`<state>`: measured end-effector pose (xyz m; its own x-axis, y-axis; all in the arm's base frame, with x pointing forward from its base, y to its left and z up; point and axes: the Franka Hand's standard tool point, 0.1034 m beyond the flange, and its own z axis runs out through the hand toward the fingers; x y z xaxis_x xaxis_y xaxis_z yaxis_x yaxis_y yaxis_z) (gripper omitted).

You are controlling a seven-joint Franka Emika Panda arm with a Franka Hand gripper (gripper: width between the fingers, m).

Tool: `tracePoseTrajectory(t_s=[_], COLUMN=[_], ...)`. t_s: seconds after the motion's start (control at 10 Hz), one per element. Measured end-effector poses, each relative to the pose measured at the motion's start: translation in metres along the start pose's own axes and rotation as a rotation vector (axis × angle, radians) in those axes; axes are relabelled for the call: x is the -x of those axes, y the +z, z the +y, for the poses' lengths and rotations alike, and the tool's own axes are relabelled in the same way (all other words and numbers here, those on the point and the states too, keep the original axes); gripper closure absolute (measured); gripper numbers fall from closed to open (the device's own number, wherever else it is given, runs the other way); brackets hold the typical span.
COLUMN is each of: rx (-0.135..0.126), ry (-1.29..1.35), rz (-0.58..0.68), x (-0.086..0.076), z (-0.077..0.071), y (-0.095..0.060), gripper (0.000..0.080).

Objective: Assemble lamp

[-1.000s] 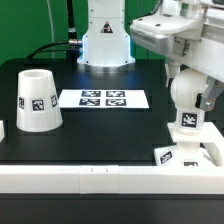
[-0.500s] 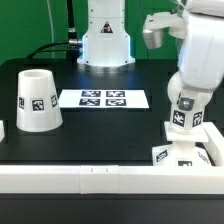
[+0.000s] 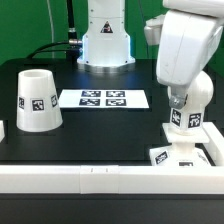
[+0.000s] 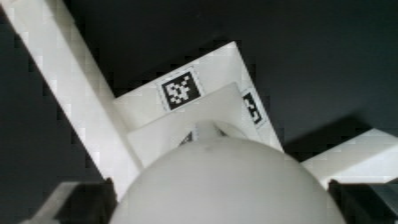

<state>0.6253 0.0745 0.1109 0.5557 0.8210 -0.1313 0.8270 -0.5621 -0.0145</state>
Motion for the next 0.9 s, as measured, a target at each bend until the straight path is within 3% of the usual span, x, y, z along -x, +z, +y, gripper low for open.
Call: tracePoseTrajectory(t_s=[0.4, 0.6, 0.9], rx=[-0.063, -0.121, -0.130], ry=[0.407, 0.637, 0.840], rz=[0.033, 0.038, 0.031], x=[-0.0012, -0.0038, -0.0039], z=[-0.0036, -0.0094, -0.0083], y=[0.0000, -0.0007, -0.0040], gripper=[0.0223, 0.0223, 0.0223])
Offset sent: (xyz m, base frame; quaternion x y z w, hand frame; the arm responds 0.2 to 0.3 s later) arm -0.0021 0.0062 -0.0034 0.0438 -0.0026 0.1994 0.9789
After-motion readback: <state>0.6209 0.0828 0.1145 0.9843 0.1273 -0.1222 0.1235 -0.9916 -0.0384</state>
